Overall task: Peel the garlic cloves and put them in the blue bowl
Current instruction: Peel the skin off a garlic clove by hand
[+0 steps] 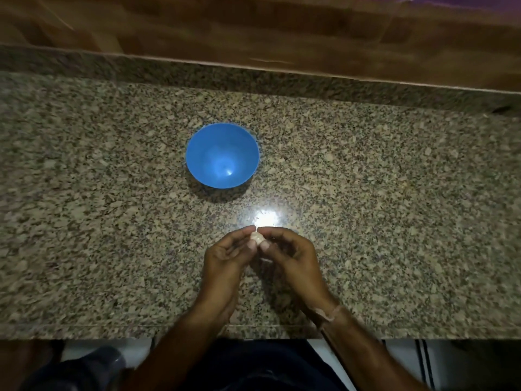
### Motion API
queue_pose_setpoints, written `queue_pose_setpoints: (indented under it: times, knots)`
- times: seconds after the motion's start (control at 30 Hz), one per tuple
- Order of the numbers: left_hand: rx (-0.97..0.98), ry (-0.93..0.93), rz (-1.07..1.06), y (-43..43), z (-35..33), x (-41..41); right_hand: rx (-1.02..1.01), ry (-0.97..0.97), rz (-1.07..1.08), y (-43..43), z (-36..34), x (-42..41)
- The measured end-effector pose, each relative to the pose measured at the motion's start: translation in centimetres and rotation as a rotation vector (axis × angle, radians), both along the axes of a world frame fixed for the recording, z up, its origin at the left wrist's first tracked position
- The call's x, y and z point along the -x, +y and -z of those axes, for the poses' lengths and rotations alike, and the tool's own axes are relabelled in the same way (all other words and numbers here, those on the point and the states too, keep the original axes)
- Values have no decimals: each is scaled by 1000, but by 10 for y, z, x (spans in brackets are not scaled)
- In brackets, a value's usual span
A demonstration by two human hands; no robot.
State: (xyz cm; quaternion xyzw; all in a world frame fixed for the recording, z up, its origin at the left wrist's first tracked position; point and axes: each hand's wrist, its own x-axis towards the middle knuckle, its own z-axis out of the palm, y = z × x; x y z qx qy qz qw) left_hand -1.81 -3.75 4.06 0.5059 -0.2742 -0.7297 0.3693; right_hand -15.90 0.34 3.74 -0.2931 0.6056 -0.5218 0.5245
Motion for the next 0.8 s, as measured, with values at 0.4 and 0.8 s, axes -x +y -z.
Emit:
queue_pose_setpoints:
  times: [0.4,0.8]
  knots:
    - [-23,81,-36,-27,1,43,-23,-119,-26,-27,-8,44]
    - [14,-109,-66,-28,-4,61,4,-243,-64,-32,-10,56]
